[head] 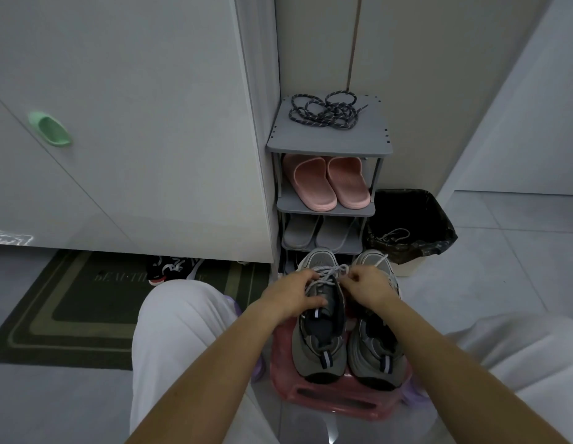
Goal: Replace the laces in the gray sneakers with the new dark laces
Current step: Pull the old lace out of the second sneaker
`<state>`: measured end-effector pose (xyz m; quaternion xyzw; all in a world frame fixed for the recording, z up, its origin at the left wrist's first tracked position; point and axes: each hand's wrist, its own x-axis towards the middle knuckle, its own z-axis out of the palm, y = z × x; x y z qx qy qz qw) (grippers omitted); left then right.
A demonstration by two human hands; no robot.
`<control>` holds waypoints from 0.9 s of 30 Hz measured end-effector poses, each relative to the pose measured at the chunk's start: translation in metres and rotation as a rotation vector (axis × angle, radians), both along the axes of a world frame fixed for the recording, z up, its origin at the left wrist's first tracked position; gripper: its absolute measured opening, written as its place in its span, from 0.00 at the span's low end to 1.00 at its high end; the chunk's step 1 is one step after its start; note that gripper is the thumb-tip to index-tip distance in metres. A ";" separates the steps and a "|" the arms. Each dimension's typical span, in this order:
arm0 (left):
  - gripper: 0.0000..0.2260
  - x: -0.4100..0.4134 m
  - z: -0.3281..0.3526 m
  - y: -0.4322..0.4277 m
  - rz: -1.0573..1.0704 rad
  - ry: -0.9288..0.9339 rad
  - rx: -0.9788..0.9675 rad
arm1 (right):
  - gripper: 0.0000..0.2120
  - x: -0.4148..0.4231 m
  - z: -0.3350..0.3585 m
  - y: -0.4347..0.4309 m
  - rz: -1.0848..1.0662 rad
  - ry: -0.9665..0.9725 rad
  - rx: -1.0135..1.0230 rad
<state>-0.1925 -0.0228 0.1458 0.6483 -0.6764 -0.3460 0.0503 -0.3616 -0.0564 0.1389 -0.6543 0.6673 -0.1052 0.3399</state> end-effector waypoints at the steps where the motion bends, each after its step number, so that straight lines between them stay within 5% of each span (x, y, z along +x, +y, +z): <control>1: 0.28 0.000 0.000 0.000 -0.002 -0.002 0.002 | 0.13 0.000 0.001 -0.002 -0.031 -0.021 0.005; 6: 0.27 -0.001 0.002 0.000 -0.004 -0.003 0.014 | 0.12 0.000 -0.004 -0.007 -0.282 -0.419 0.099; 13: 0.27 0.000 -0.002 0.001 0.040 0.032 0.019 | 0.14 0.001 -0.002 -0.001 -0.068 -0.127 0.059; 20: 0.27 0.003 -0.007 0.003 0.077 0.113 0.029 | 0.10 -0.006 -0.004 -0.009 -0.407 -0.622 0.154; 27: 0.27 0.002 -0.013 0.001 0.101 0.108 0.024 | 0.10 -0.002 -0.001 0.001 -0.098 -0.205 0.087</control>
